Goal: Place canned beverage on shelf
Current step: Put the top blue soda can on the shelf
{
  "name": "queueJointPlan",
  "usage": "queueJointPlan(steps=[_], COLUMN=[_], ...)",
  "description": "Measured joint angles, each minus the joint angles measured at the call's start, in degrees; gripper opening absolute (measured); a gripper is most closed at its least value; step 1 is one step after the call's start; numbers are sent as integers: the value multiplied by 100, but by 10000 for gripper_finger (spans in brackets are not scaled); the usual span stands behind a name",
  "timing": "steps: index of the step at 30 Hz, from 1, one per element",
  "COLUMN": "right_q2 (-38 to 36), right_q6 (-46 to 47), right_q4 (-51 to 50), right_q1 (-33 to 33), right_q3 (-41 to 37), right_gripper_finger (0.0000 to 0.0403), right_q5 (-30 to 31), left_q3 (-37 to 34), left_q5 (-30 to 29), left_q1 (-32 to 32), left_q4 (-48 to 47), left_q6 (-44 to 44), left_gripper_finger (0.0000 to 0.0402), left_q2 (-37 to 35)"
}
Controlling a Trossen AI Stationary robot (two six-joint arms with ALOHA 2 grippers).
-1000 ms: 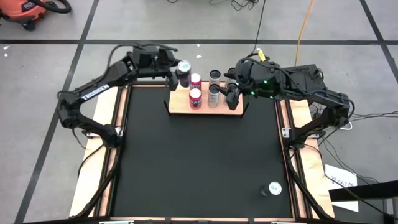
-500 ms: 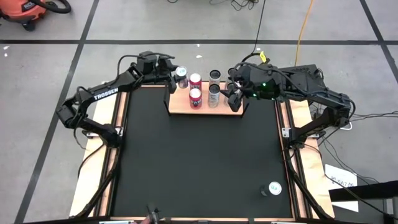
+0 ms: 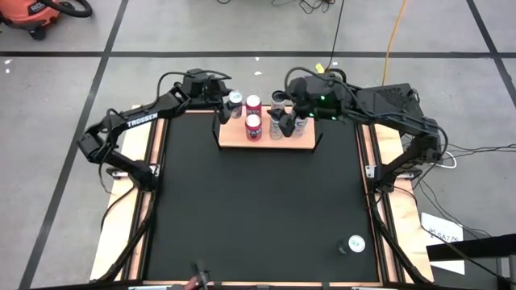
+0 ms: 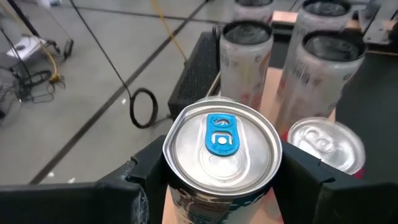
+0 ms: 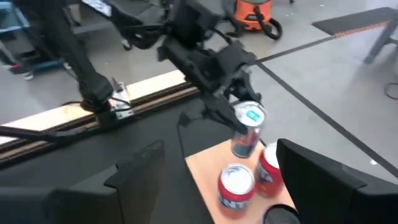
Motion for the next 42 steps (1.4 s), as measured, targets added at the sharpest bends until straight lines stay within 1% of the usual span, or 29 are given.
queueJointPlan(steps=[7, 11, 13, 24, 40, 42], right_q2=[313, 480, 546, 534, 536, 536], right_q6=[-496, -351, -268, -254, -262, -259], right_q4=[-26, -1, 5, 89, 86, 86], right_q1=[-213, -372, -399, -397, -397, -397], right_q3=[0, 2, 2, 6, 6, 6], right_gripper_finger=[297, 297, 297, 297, 297, 297], right_q5=[-47, -414, -489, -479, -473, -473], left_q3=[0, 0, 0, -2, -2, -2], left_q5=[15, 23, -19, -112, -171, -221], left_q1=[0, 0, 0, 0, 43, 74], left_q4=[-21, -10, -19, 76, 110, 137], left_q6=[121, 132, 56, -17, -3, -3], left_gripper_finger=[214, 215, 215, 215, 216, 221], left_q2=[65, 108, 181, 708, 760, 760])
